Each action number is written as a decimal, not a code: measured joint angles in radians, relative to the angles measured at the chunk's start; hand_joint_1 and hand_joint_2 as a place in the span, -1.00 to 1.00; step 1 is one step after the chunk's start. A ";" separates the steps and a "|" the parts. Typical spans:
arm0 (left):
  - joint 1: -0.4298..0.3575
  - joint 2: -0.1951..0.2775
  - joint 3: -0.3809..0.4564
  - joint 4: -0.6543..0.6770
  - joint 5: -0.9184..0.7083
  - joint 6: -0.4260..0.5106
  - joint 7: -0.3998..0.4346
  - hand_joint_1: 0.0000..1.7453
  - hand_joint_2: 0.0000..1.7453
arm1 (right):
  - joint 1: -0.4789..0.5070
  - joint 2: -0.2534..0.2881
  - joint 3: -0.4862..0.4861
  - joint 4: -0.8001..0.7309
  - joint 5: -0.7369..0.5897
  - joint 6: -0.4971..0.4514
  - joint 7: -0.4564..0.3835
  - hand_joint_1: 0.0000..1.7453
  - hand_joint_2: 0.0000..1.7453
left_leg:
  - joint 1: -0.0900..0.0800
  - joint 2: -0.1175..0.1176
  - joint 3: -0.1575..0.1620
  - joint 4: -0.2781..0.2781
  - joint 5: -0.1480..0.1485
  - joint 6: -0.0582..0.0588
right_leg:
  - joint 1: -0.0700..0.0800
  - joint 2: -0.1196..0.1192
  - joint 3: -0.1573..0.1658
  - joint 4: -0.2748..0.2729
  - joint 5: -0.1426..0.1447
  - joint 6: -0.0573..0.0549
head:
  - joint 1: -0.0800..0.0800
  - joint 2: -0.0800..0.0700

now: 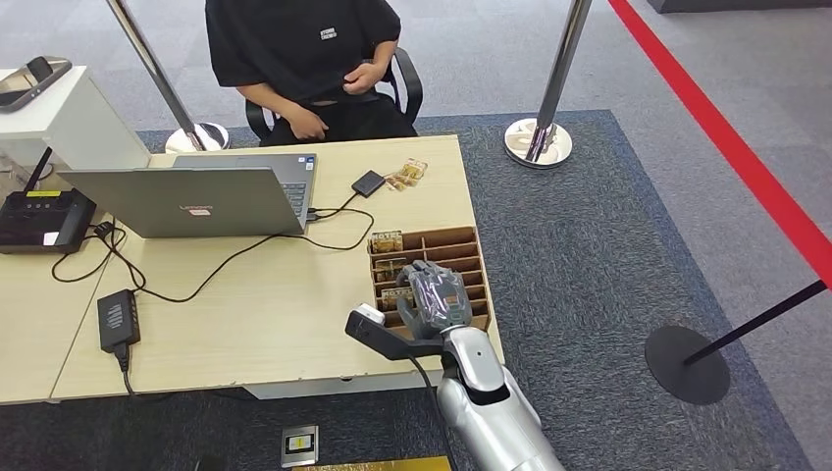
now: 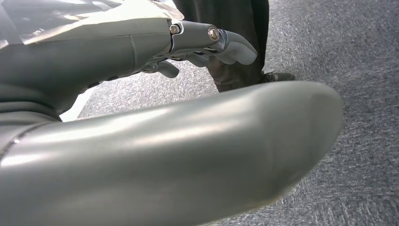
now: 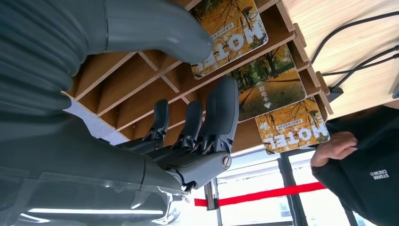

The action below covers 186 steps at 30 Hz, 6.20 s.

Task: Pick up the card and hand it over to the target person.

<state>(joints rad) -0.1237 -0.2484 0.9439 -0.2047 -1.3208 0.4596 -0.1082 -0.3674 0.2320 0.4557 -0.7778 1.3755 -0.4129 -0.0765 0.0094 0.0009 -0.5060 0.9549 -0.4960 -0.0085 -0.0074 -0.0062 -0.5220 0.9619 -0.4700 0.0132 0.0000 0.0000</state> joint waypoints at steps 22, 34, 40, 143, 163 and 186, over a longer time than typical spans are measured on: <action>0.000 -0.004 -0.006 0.001 -0.007 -0.003 0.008 -1.00 -1.00 | -0.008 0.001 -0.011 0.036 0.003 0.005 0.026 0.06 1.00 | 0.000 0.000 0.000 0.000 0.000 0.000 | 0.000 0.000 0.000 0.000 0.000 0.000 | 0.000 0.000; 0.001 -0.004 -0.006 0.002 -0.006 0.000 0.013 -1.00 -1.00 | -0.015 0.007 -0.017 0.072 0.003 -0.003 0.025 0.04 1.00 | 0.000 -0.001 0.000 0.000 0.000 0.000 | 0.000 0.000 0.000 0.000 0.000 0.000 | 0.000 0.000; 0.001 -0.004 -0.007 0.003 -0.006 0.000 0.013 -1.00 -1.00 | -0.015 0.007 -0.013 0.080 0.010 -0.005 0.029 0.02 1.00 | 0.000 -0.001 0.000 0.000 0.001 0.000 | 0.000 -0.001 0.000 -0.001 0.001 0.000 | 0.000 0.000; 0.007 0.004 -0.007 0.004 -0.001 0.023 0.029 -1.00 -1.00 | 0.001 -0.030 -0.034 -0.299 -0.229 0.012 -0.080 0.56 1.00 | 0.000 -0.001 0.000 0.001 0.000 0.000 | 0.000 -0.001 0.000 0.000 0.000 0.000 | 0.000 0.000; -0.007 -0.006 -0.023 0.010 -0.013 0.030 0.059 -1.00 -1.00 | -0.245 0.036 -0.079 -0.109 -0.189 -0.110 -0.075 0.59 1.00 | 0.000 0.001 0.000 0.001 0.000 0.000 | 0.000 0.001 -0.001 0.001 0.000 0.000 | 0.000 0.000; 0.007 -0.009 -0.016 0.010 0.001 0.030 0.050 -1.00 -1.00 | -0.376 0.079 -0.107 0.154 -0.176 -0.204 -0.067 0.56 1.00 | 0.000 0.000 0.000 0.001 0.000 0.000 | 0.000 0.000 0.000 0.001 0.000 0.000 | 0.000 0.000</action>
<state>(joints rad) -0.1163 -0.2579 0.9280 -0.1943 -1.3196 0.4899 -0.0581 -0.7435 0.3112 0.3486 -0.6236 1.1996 -0.6172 -0.1440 0.0094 0.0008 -0.5060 0.9555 -0.4962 -0.0084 -0.0075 -0.0063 -0.5220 0.9627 -0.4701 0.0132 0.0000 0.0000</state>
